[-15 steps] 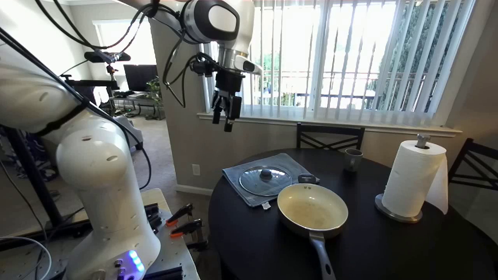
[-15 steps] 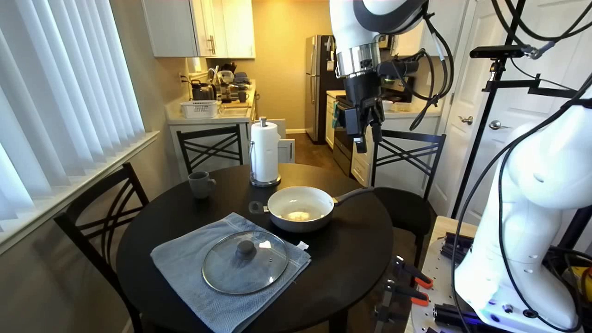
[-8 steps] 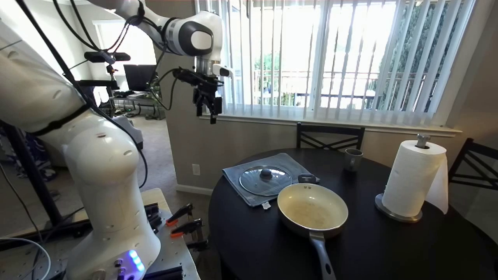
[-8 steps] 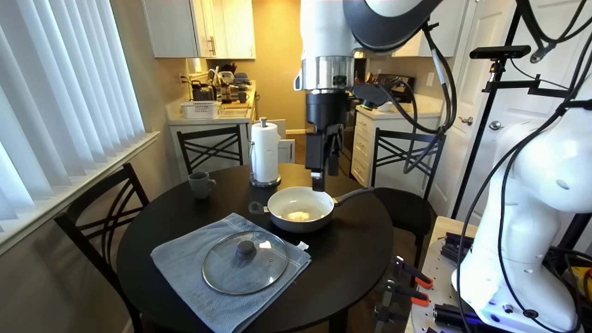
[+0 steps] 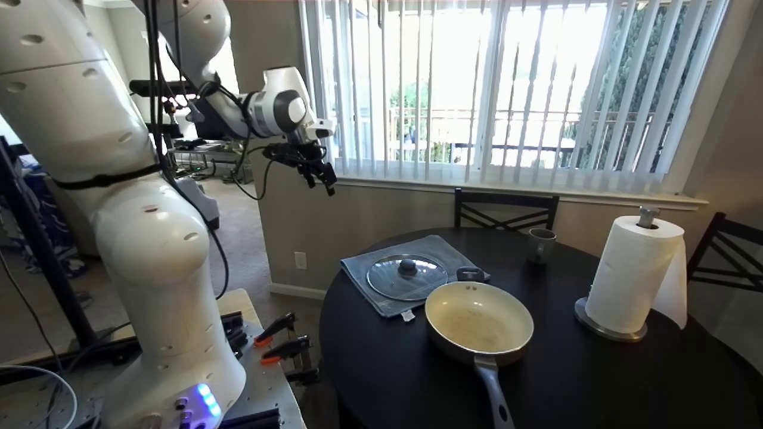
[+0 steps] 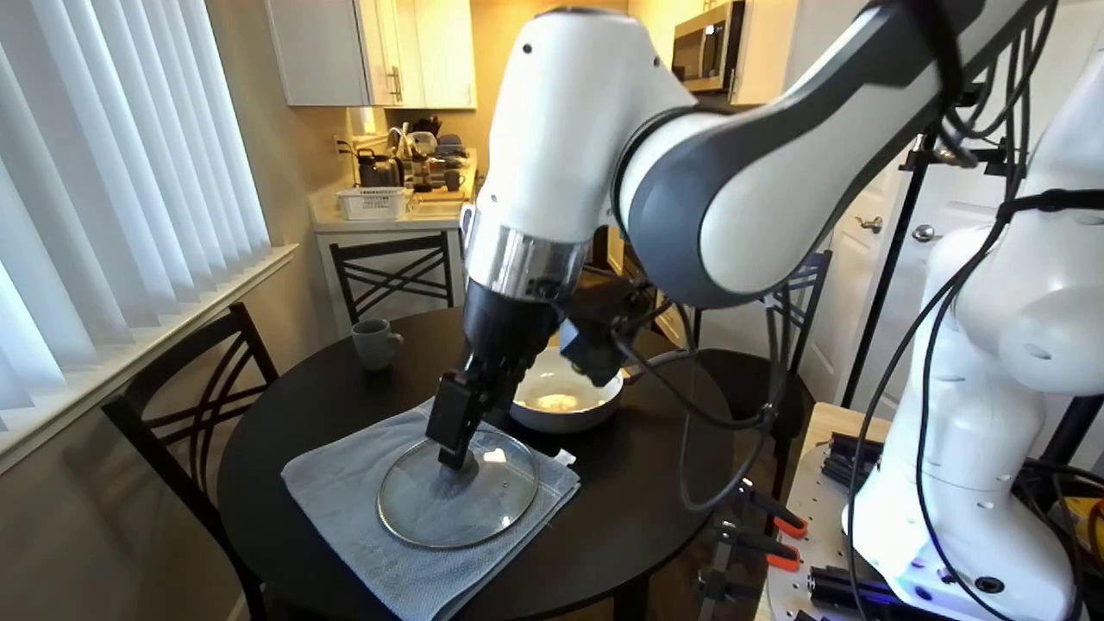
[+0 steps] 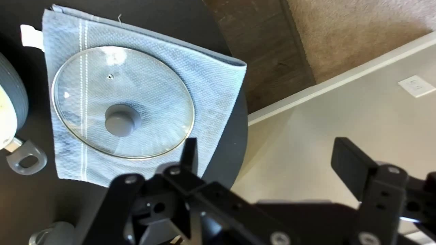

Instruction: Put the lid on the pot

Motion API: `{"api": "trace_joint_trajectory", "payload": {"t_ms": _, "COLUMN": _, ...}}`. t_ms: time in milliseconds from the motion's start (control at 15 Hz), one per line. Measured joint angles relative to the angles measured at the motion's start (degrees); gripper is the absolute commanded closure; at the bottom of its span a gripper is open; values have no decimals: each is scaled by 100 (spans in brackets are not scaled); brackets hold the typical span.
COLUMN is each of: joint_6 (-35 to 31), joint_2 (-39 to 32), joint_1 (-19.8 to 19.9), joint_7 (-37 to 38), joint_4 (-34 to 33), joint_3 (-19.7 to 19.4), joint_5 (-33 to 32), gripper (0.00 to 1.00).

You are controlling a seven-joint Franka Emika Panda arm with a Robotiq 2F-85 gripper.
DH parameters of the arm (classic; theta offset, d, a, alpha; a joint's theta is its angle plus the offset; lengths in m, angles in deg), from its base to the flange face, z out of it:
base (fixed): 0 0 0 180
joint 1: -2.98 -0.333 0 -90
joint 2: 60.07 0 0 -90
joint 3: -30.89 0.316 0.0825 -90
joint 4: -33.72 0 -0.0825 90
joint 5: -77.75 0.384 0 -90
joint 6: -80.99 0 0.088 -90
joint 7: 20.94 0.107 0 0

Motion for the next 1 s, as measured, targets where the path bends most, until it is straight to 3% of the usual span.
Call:
{"api": "trace_joint_trajectory", "payload": {"t_ms": 133, "joint_6": -172, "joint_2": -501, "joint_1": 538, "joint_7": 788, "joint_4": -37, "joint_3": 222, "joint_5": -1004, "gripper": 0}}
{"api": "trace_joint_trajectory", "payload": {"t_ms": 267, "joint_6": -160, "joint_2": -919, "joint_1": 927, "joint_7": 1321, "joint_4": -180, "joint_3": 150, "joint_5": -1768, "gripper": 0}}
{"api": "trace_joint_trajectory", "payload": {"t_ms": 1000, "joint_6": -167, "joint_2": -1050, "joint_1": 920, "joint_7": 1327, "joint_4": -268, "joint_3": 138, "joint_5": -1827, "gripper": 0}}
